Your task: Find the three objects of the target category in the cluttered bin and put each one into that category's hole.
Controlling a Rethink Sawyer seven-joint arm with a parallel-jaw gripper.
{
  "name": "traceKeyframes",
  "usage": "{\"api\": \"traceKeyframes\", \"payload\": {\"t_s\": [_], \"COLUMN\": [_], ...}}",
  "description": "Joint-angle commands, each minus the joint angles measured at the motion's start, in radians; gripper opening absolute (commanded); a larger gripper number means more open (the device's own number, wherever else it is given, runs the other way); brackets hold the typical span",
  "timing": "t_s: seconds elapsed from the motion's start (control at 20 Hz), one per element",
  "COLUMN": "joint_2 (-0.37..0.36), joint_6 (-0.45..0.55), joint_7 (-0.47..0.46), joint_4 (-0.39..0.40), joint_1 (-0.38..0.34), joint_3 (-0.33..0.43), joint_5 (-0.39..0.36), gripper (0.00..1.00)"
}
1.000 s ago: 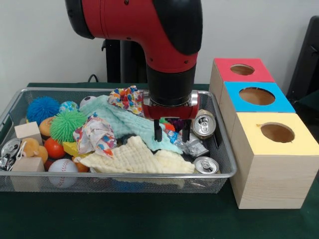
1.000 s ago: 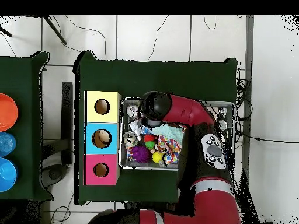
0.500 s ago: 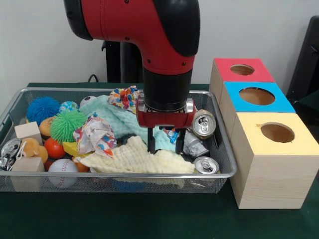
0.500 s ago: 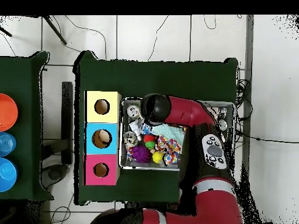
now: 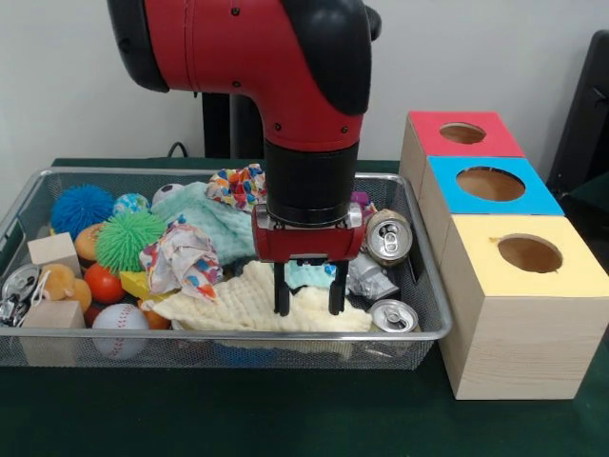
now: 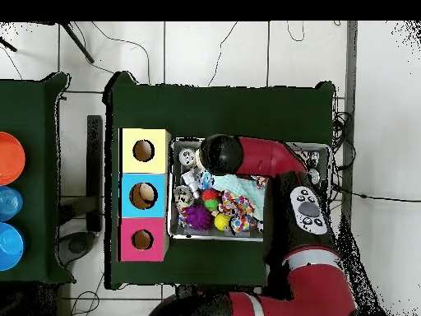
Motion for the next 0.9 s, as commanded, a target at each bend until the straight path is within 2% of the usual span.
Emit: {"api": "traceKeyframes", "payload": {"t_s": [0.05,0.25,0.5,0.9], "joint_2": [0.057,0.080,0.120,0.148], "joint_6": [0.087,0.189,0.391,0.686], "joint_7": [-0.356,-0.414,-0.438,-0.345], "joint_4": [0.048,0.030,-0.030,-0.127], "joint_1": [-0.097,-0.119,-0.111,-0.069], "joint_3": [0.257,0.328,0.374,0.388], "joint_5": [-0.116,-0.136,-0.121,-0.076], "gripper": [1.00,1.00,1.00,1.00]}}
